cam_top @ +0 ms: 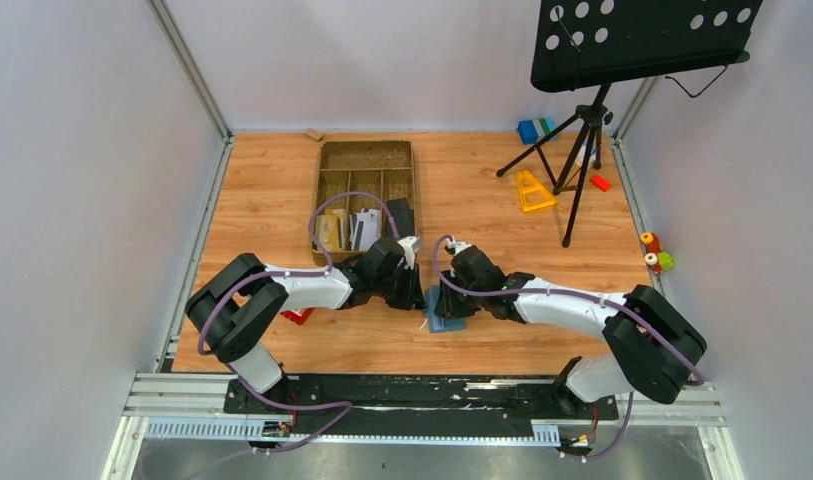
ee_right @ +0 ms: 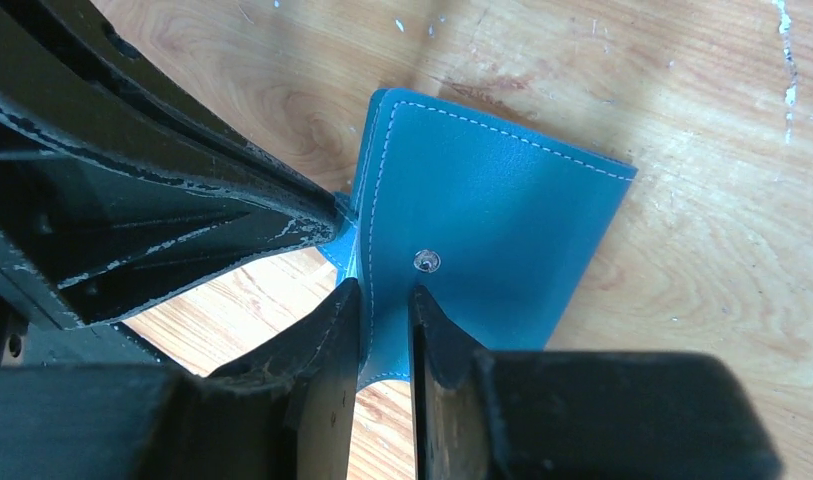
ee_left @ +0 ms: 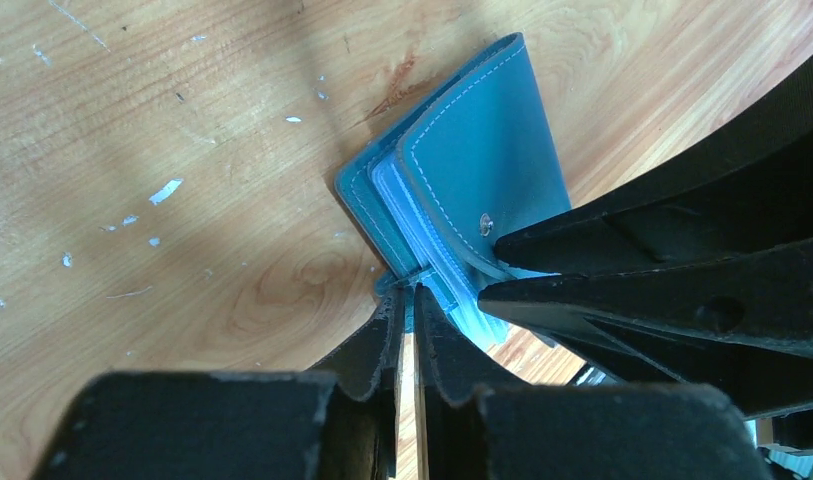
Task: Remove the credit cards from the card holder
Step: Close the card holder at the center of the board.
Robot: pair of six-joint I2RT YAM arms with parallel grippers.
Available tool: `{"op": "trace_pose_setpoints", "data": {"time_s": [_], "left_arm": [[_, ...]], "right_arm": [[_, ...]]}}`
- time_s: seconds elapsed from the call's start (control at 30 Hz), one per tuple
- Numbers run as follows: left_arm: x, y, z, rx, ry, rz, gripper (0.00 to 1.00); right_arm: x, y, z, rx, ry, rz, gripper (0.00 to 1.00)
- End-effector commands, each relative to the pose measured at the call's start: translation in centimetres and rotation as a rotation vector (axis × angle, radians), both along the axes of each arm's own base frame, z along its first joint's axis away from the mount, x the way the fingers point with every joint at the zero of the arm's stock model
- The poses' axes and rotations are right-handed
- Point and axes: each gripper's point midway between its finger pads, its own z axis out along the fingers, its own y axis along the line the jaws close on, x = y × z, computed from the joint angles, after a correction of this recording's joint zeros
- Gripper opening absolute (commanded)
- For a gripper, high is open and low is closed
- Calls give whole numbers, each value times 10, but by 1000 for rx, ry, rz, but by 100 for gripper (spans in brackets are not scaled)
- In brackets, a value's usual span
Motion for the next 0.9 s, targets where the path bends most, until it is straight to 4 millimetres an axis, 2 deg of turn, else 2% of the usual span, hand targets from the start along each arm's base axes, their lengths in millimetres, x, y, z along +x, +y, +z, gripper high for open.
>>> {"op": "trace_pose_setpoints", "data": {"time_s": [0.0,0.1,0.2,0.33,0.4,0.5,0.63,0.73,0.87], "left_arm": [[1,-1,2,13,-21,-14,13],[1,3,6,23,-36,-9,13],[2,8,12,32,-57,-4,13],[2,13,23,28,-88,8,13],[2,17,28,30,-101,17,13],[2,24,35,30,-131,37,13],[1,40,46,45,-182,74,13],[3,54,54,71,-221,110,13],[3,72,66,100,-266,147,13]], "right_arm": [[-3,-9,-20,-46,19,-12,24],[-1,-5,-6,-13,-9,-3,30],[0,-1,16,26,-40,14,40],[-6,7,46,112,-65,51,52],[-9,10,58,152,-75,68,54],[-7,5,69,165,-95,44,52],[3,-13,75,133,-135,-21,46],[9,-29,76,105,-169,-83,37],[15,-47,66,55,-205,-147,26]]}}
